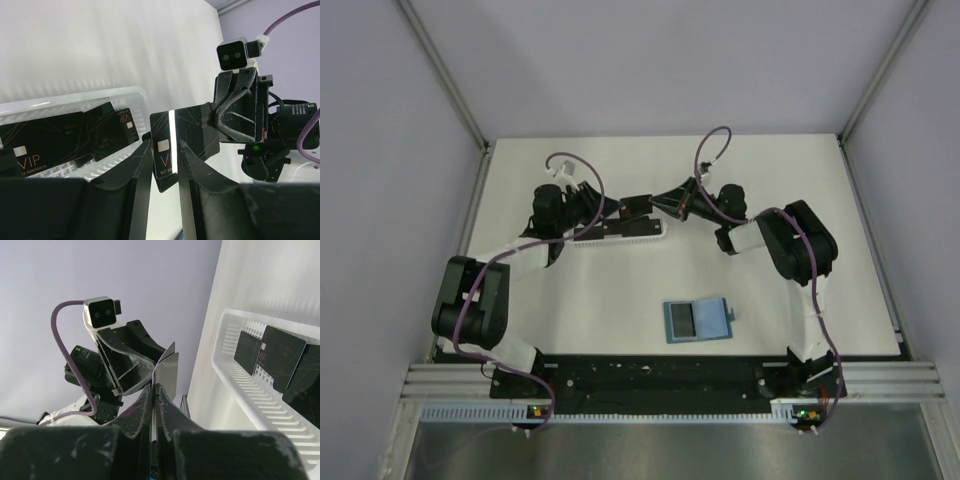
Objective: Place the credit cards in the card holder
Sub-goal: Pick up the credit card from the storage box.
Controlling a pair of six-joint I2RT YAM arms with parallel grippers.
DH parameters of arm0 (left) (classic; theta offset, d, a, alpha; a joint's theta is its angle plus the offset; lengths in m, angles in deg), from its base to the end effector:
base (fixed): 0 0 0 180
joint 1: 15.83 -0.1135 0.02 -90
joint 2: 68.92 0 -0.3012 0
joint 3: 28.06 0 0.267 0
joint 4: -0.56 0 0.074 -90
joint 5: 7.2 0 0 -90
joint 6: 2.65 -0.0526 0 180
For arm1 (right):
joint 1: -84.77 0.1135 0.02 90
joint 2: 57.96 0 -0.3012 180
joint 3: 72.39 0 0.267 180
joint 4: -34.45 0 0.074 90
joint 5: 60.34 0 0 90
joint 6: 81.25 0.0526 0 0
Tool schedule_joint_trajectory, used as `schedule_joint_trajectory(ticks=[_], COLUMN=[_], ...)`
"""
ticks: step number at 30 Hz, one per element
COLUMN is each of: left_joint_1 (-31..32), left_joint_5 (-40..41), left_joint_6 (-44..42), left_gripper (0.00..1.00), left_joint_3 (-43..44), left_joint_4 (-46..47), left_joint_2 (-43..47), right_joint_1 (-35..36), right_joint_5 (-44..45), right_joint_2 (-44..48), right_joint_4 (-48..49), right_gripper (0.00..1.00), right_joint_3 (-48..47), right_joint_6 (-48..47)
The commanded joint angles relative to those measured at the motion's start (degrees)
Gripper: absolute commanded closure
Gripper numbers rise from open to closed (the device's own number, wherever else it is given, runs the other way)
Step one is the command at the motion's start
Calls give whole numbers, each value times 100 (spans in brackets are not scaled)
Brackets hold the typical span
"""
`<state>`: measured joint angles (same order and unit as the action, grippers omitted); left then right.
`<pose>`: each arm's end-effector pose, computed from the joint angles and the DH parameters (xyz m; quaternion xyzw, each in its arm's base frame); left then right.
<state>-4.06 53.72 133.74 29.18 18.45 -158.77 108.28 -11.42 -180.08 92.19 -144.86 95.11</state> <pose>0.3474 -0.0985 0.2403 -0.0817 0.7774 -0.4611 0.4200 0.4131 0.2174 0.1811 0.0939 0.6619 0.7110 0.2181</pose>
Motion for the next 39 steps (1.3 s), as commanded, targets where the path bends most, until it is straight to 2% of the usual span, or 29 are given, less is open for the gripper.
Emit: schedule_joint_trajectory(ticks=[1,14,23,26,29,31,36,39], left_joint_1=[-34,-34,80,89,89,89,80,45], left_joint_5=[52,-89,-554,-625,-625,-573,-230,-90], left_joint_6=[-104,-51,133,168,177,177,-68,-227], left_gripper=[68,68,69,78,93,100,100,100], left_joint_3=[66,66,40,14,14,22,303,514], left_joint_4=[147,226,806,903,938,938,675,561], left_joint_2=[178,125,46,55,55,46,-112,-349], right_joint_1=[22,22,93,101,101,93,66,40], right_joint_5=[-128,-172,-172,-155,-172,-172,-84,29], right_joint_2=[31,31,-31,-39,-48,-39,-83,-92], right_joint_4=[522,548,452,452,408,189,-1109,-2094], right_gripper=[100,100,100,100,100,98,92,78], right_joint_3=[51,25,-81,-90,-125,-177,-668,-1073], right_joint_6=[73,126,108,108,56,-67,-927,-1542])
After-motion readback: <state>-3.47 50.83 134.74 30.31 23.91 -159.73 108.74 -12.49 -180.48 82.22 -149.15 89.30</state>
